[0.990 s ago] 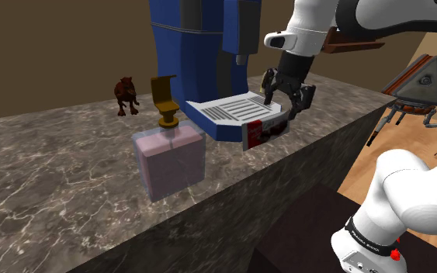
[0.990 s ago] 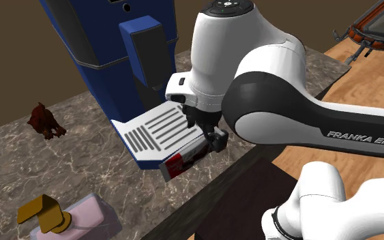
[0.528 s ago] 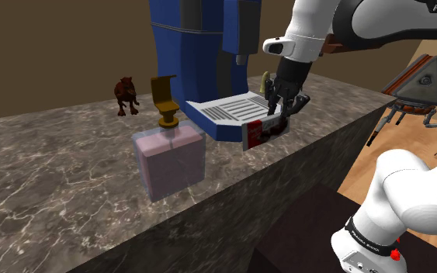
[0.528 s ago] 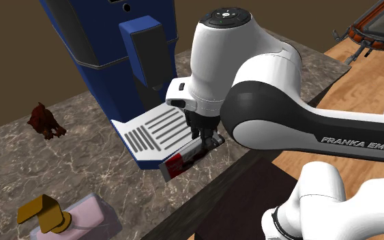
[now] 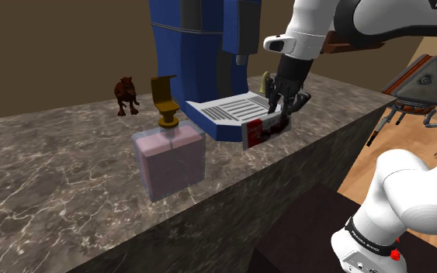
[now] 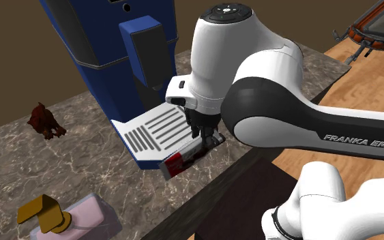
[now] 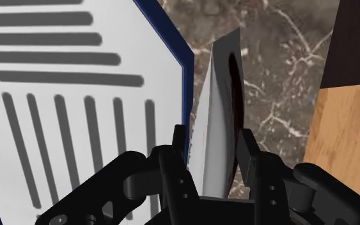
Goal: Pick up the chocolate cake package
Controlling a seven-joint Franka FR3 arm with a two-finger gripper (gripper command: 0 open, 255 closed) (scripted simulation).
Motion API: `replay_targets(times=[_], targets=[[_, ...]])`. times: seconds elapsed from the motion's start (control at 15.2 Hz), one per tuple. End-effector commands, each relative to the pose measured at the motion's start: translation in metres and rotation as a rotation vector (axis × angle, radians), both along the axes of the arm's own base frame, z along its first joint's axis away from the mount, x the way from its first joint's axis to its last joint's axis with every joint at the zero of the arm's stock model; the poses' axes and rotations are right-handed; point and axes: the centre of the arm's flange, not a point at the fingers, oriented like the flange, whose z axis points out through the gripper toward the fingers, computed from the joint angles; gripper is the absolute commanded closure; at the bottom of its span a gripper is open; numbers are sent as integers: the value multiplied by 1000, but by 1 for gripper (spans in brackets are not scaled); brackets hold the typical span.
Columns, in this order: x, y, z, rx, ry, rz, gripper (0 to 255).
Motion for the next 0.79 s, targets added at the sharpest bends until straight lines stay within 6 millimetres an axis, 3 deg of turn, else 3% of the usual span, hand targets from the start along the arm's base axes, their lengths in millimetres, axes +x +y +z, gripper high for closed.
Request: replay_targets(times=[0.0, 0.73], targets=[[0, 0, 10, 0, 0, 0, 255], [0, 0, 68, 0, 0, 0, 255]])
